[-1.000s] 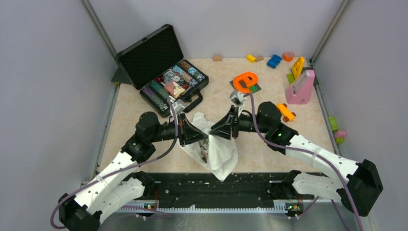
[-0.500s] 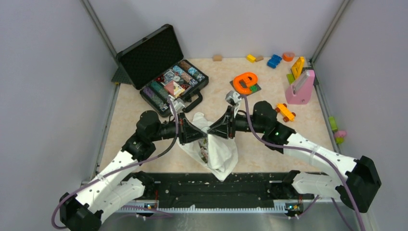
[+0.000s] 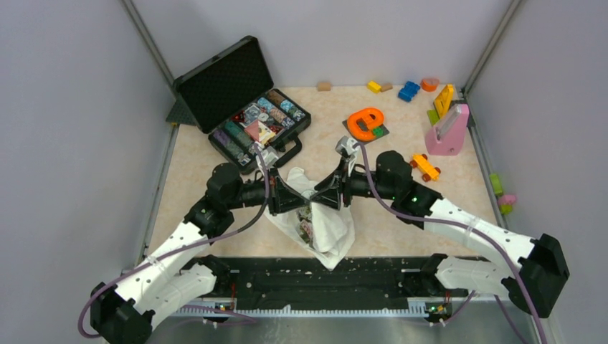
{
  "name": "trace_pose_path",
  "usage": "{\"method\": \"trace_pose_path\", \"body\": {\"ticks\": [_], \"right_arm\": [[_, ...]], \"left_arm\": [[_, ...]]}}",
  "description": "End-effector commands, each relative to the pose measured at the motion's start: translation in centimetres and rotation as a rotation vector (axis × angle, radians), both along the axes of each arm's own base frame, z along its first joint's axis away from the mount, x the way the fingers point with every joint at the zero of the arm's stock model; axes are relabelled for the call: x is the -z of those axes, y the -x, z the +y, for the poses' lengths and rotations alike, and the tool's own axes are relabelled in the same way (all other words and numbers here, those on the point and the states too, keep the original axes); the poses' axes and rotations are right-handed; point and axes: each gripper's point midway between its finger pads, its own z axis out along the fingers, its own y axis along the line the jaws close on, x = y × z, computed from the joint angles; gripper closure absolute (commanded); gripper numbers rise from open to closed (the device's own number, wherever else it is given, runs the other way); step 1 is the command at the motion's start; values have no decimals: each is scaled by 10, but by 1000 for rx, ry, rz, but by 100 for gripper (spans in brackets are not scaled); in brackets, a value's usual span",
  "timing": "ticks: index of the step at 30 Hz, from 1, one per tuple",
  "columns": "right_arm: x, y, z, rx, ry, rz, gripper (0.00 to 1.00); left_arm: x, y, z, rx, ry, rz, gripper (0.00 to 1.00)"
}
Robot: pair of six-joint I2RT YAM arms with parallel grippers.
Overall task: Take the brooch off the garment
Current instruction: Remove the brooch from the clothes.
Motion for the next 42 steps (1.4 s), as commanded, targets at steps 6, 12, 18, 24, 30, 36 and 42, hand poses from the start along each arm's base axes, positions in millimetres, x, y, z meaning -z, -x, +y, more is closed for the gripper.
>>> {"method": "trace_pose_path", "body": {"ticks": [6,12,18,24,30,36,42], "right_arm": [[-18,11,-23,-34,-111,-12,47],[7,25,-23,-92,-113,1,40],[9,21,-16,-82,-105,2,63],[-22,0,-19,43,-136,-13,100],[-36,-32,-25,195,-166,7,100],[-25,-55,-53,368,-143,23,100],[8,-54,-83,454,14,-31,100]], "left_arm": [[-27,-1,4,10,72,-114,100],[-30,1,5,13,83,-114,100],[-30,-1,4,11,83,-120,100],[15,-24,11,-82,-109,-84,100],[59,-36,6,-121,-334,-27,100],[73,-45,17,-191,-431,3,100],[64,-56,36,-351,-446,57,100]]}}
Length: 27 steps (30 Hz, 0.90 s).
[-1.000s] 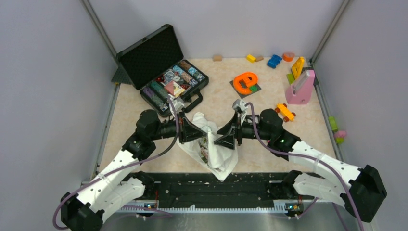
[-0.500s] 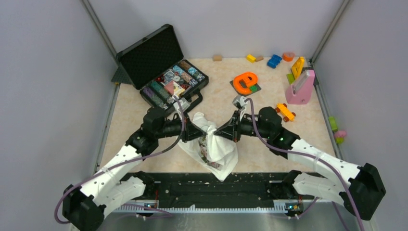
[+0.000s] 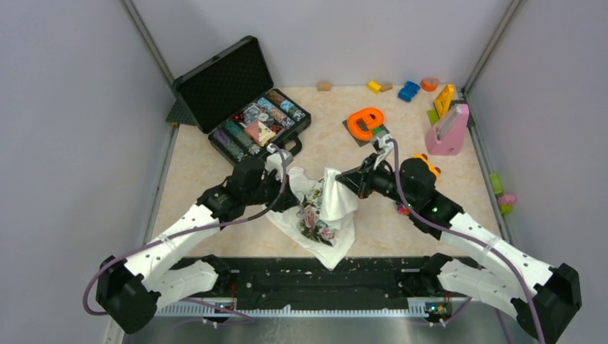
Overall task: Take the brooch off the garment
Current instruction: Remove the brooch from the clothes.
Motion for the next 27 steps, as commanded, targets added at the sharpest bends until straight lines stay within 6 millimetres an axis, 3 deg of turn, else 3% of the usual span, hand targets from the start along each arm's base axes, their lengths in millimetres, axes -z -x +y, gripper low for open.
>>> {"method": "trace_pose_path", "body": {"ticks": [1,4,5,6,9,11,17,22,27], "right_arm": [[13,1,-18,33,94,-50,100],[30,20,-5,-106,106,-27,100],[34,26,0,-158,102,-19,94],[37,31,4,-199,102,-9,83],[38,37,11,-267,113,13,35],[27,49,17,-342,71,-4,14],[-26,78,26,-477,-164,-87,25],[-46,82,27,-496,-256,-116,39],[-57,80,30,-490,-290,-134,39]], "left_arm": [[-32,-14,12,-118,34,-63,100],[-57,-7,5,-75,151,-93,100],[-64,-2,2,-48,194,-90,100],[-71,1,-1,-24,233,-83,100],[-86,16,-9,59,343,-46,100],[-97,23,-14,101,403,-45,100],[-131,48,-25,249,577,-30,100],[-150,64,-30,355,684,-4,100],[-154,67,-31,386,698,-7,100]]}}
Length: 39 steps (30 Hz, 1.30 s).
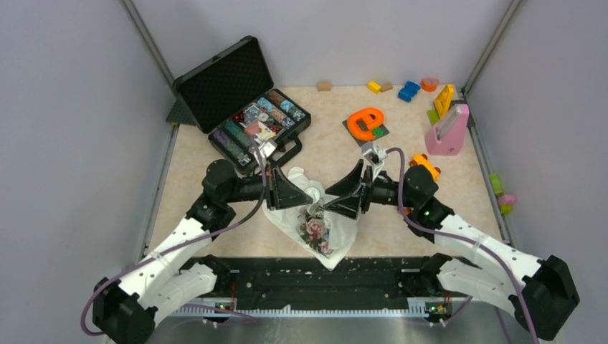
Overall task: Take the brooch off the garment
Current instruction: Remove the brooch from the clothes, then close the brooch.
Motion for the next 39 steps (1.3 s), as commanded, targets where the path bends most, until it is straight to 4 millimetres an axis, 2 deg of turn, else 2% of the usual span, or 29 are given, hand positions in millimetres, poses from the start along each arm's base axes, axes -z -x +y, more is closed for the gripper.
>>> {"method": "trace_pose_path", "body": {"ticks": [1,11,17,22,29,37,39], "right_arm": [[-39,3,2,-25,-117,-82,39],[-47,7,20,-78,-134,-71,44],[-55,10,23,-92,-159,-83,47],[-54,8,27,-92,-151,-79,49],[-52,0,32,-65,-131,-49,64],[-48,-6,33,-33,-117,-13,73],[-44,-10,35,-24,-91,13,77]], "left_arm": [[-22,11,0,70,74,-69,100],[-17,9,-1,76,64,-69,100],[-14,9,-2,79,54,-69,100],[-13,9,-2,82,53,-67,100],[-13,11,-1,95,53,-75,100],[-9,15,0,116,46,-100,100],[-7,17,-1,127,42,-110,100]]}}
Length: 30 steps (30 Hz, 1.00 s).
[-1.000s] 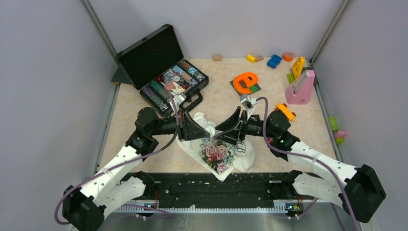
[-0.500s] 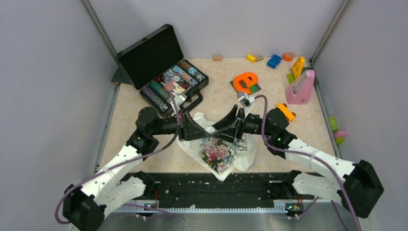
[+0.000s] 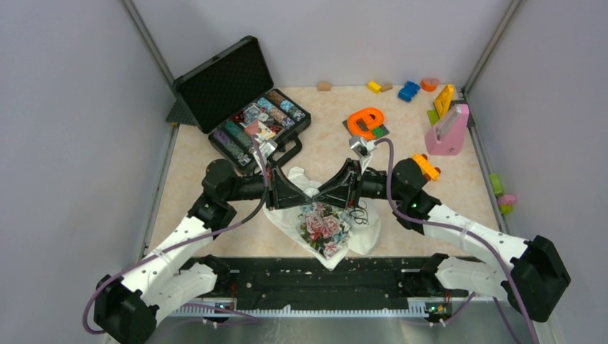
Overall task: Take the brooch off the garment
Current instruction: Close the brooch.
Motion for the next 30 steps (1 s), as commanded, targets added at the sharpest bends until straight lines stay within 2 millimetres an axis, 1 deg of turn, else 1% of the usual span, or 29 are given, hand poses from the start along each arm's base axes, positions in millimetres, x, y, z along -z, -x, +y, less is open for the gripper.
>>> {"method": "trace_pose_path", "body": {"ticks": [1,6,12,17,19,23,30], "right_arm": [[-18,-13,7,52,-9,-2,79],[-15,-13,9,42,12,26,81],[-10,-11,11,22,41,60,90],[-5,-10,11,15,51,78,100],[-3,-10,11,12,60,90,100],[9,-15,14,26,123,140,100],[39,-33,15,116,238,252,100]], "left_arm": [[-4,13,0,71,15,-83,100],[-4,19,-1,96,8,-111,100],[-6,21,1,85,-2,-158,100],[-9,23,3,78,7,-197,100],[-9,23,4,76,7,-209,100],[-10,26,4,85,10,-220,100],[-16,25,6,56,1,-268,100]]}}
